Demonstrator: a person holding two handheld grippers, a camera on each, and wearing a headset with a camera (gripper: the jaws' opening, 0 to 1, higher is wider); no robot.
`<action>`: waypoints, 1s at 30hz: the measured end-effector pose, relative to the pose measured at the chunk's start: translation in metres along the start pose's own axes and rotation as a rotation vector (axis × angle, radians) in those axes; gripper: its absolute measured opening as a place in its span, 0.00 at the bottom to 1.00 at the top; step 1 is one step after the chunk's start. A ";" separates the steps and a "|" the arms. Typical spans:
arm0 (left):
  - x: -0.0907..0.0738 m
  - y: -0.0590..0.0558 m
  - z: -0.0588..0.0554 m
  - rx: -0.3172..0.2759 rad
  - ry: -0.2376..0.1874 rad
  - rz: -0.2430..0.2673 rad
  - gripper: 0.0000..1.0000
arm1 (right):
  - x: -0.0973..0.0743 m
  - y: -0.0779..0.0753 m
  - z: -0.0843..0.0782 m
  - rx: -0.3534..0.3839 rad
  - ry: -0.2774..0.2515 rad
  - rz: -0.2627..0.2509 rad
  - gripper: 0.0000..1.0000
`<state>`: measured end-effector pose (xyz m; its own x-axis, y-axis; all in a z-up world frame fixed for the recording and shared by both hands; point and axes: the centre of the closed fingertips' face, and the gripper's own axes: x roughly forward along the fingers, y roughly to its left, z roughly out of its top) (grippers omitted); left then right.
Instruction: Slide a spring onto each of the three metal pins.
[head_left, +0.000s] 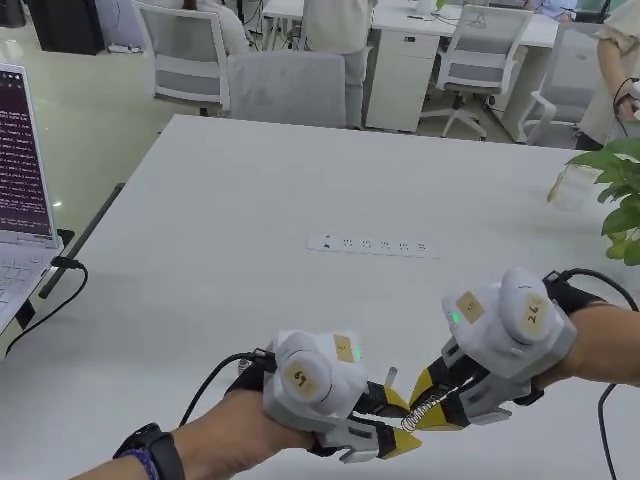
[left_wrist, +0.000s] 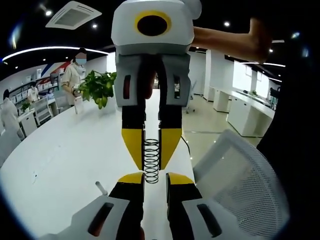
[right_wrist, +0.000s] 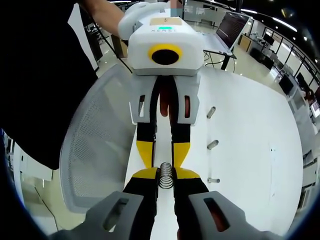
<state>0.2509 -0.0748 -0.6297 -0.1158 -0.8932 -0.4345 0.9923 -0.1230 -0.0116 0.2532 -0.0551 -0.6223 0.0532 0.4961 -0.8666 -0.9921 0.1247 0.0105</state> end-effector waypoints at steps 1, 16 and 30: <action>0.000 0.000 -0.001 -0.003 0.002 0.000 0.12 | 0.000 0.000 0.000 0.001 0.000 -0.001 0.08; -0.020 0.010 -0.017 -0.086 -0.003 0.075 0.21 | 0.004 -0.010 -0.018 0.075 -0.005 -0.048 0.08; -0.059 0.025 -0.057 -0.185 0.029 0.200 0.30 | 0.007 -0.027 -0.038 0.119 0.022 -0.089 0.08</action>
<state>0.2849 -0.0002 -0.6559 0.0814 -0.8789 -0.4700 0.9867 0.1376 -0.0863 0.2758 -0.0873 -0.6472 0.1369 0.4599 -0.8773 -0.9631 0.2688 -0.0094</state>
